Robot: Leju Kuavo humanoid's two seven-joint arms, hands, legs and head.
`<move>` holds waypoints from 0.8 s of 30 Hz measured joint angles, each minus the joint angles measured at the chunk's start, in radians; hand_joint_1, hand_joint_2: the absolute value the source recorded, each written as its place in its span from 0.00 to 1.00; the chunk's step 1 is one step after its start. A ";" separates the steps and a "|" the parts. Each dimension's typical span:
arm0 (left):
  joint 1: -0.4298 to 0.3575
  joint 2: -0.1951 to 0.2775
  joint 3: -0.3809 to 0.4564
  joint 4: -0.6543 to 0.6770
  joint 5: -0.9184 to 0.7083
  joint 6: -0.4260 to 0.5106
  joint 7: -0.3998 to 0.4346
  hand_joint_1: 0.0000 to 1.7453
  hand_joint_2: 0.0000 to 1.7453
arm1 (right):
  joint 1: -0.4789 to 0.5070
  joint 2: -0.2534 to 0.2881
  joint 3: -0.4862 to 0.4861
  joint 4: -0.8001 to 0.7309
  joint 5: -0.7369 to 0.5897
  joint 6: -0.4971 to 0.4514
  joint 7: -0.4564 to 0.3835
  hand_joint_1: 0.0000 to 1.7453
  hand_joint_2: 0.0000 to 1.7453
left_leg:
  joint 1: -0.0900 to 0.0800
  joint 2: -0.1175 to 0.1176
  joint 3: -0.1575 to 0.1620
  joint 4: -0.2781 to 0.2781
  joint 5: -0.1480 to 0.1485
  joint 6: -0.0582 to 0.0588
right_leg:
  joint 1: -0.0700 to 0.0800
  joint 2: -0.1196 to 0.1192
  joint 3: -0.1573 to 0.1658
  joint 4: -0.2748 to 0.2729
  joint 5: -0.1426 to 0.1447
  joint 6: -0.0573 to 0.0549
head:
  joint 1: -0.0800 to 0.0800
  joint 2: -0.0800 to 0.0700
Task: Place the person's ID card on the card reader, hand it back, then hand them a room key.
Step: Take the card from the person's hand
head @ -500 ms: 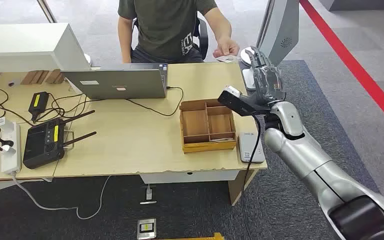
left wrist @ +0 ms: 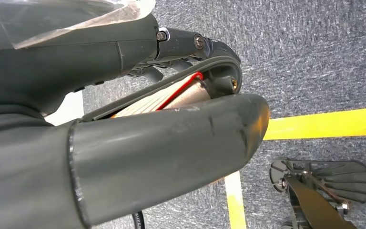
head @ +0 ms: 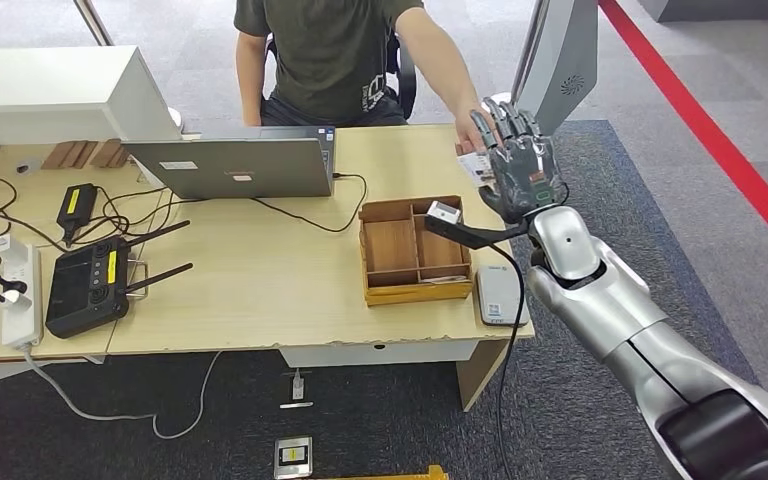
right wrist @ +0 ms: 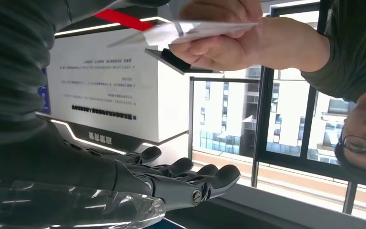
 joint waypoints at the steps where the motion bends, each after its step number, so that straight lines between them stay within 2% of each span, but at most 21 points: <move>1: 0.000 0.000 0.000 0.000 0.000 0.000 -0.001 0.00 0.00 | 0.000 0.000 0.000 0.000 0.003 0.000 0.000 0.46 1.00 | 0.000 0.000 0.000 0.000 0.000 0.000 | 0.000 0.000 0.000 0.000 0.000 0.000 | 0.000 0.000; 3: 0.000 0.000 0.000 0.000 0.001 0.001 -0.002 0.00 0.00 | 0.000 0.001 -0.001 0.001 0.009 0.003 0.000 0.95 1.00 | 0.000 0.000 0.000 0.000 0.000 0.000 | 0.000 0.000 0.000 0.000 0.000 0.000 | 0.000 0.000; 5: 0.000 -0.001 0.000 0.000 0.001 0.001 -0.003 0.00 0.00 | 0.000 0.001 -0.002 0.003 0.013 0.007 0.000 1.00 1.00 | 0.000 0.000 0.000 0.000 0.000 0.000 | 0.000 0.000 0.000 0.000 0.000 0.000 | 0.000 0.000; 24: 0.000 -0.005 0.000 0.000 -0.002 -0.001 -0.004 0.00 0.00 | 0.009 0.000 -0.021 0.011 0.021 0.049 -0.006 1.00 1.00 | 0.000 0.000 0.000 0.000 0.000 0.000 | 0.000 0.000 0.000 0.000 0.000 0.000 | 0.000 0.000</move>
